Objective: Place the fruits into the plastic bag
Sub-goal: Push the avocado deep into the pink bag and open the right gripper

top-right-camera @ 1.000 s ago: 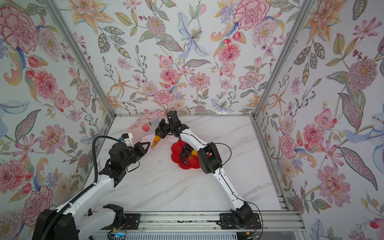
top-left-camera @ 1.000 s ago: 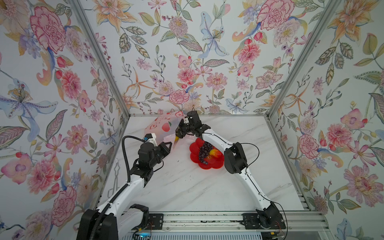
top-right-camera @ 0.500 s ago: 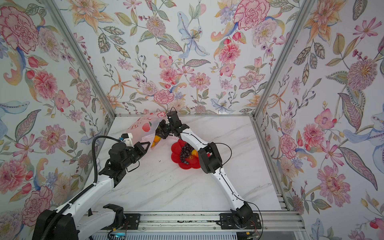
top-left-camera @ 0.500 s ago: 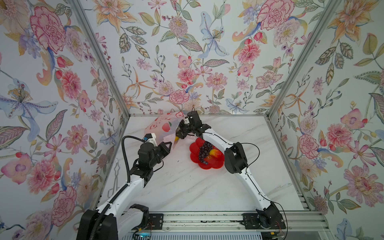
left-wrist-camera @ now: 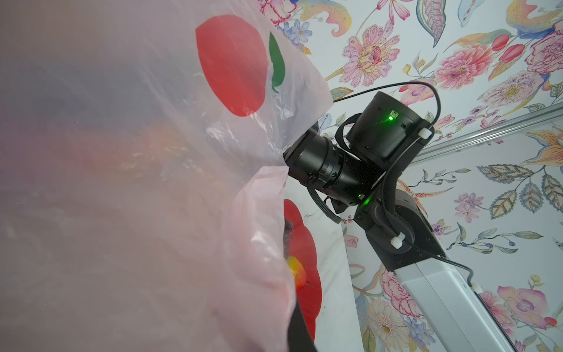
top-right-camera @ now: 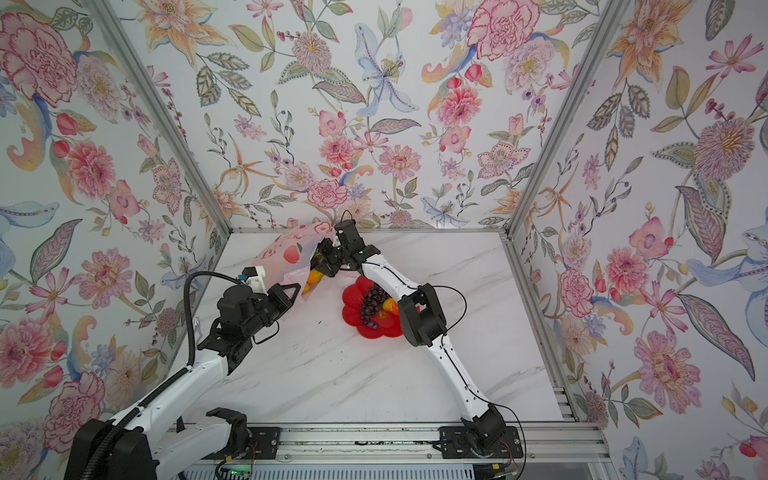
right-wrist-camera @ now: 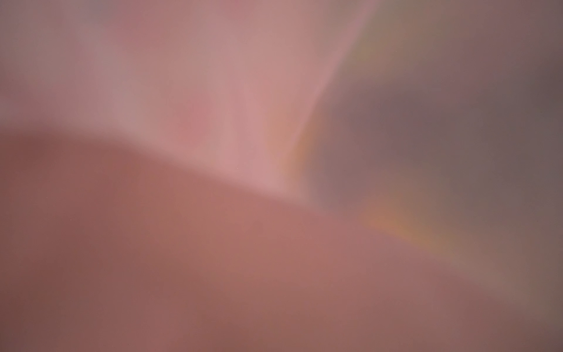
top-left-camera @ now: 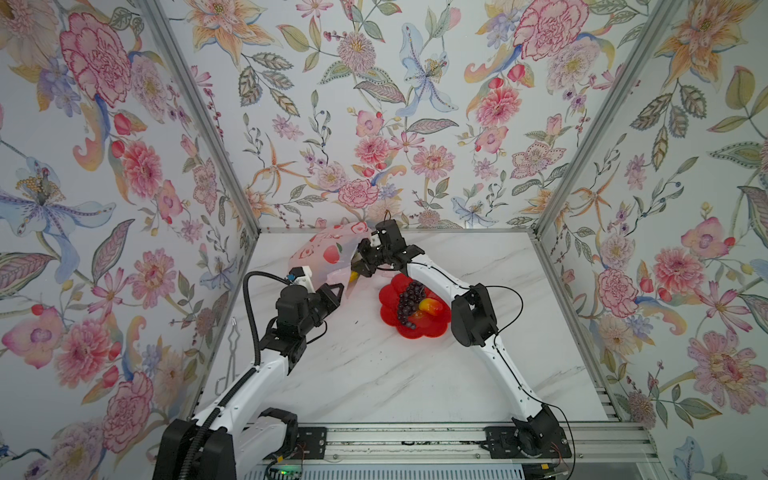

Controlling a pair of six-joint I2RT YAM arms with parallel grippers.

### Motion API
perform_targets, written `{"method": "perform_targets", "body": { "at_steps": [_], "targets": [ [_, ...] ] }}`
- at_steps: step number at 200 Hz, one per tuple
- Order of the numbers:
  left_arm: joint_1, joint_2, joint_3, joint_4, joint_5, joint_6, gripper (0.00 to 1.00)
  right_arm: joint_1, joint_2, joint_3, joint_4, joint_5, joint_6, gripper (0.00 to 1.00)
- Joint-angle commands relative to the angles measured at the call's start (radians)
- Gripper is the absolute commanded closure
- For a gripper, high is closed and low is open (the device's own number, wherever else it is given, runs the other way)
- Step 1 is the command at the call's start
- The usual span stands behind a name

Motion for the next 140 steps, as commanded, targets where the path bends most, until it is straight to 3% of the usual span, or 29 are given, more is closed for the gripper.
{"method": "perform_targets", "body": {
  "at_steps": [1,73,85,92,140],
  "targets": [
    [-0.006,-0.009,0.013,0.016,-0.015,-0.008,1.00,-0.004,-0.066,0.019,-0.054,-0.006,-0.053,0.13],
    [-0.003,-0.005,0.023,0.014,-0.015,-0.003,1.00,-0.008,-0.113,0.022,-0.226,0.015,-0.211,0.12],
    [0.003,-0.005,0.027,0.008,-0.013,0.002,1.00,-0.009,-0.123,0.022,-0.259,0.023,-0.244,0.10],
    [0.005,-0.007,0.030,0.005,-0.013,0.005,1.00,-0.010,-0.129,0.022,-0.283,0.025,-0.265,0.00],
    [0.026,-0.025,0.033,-0.012,-0.013,0.015,1.00,-0.013,-0.186,0.022,-0.441,0.061,-0.416,0.01]
  ]
}}
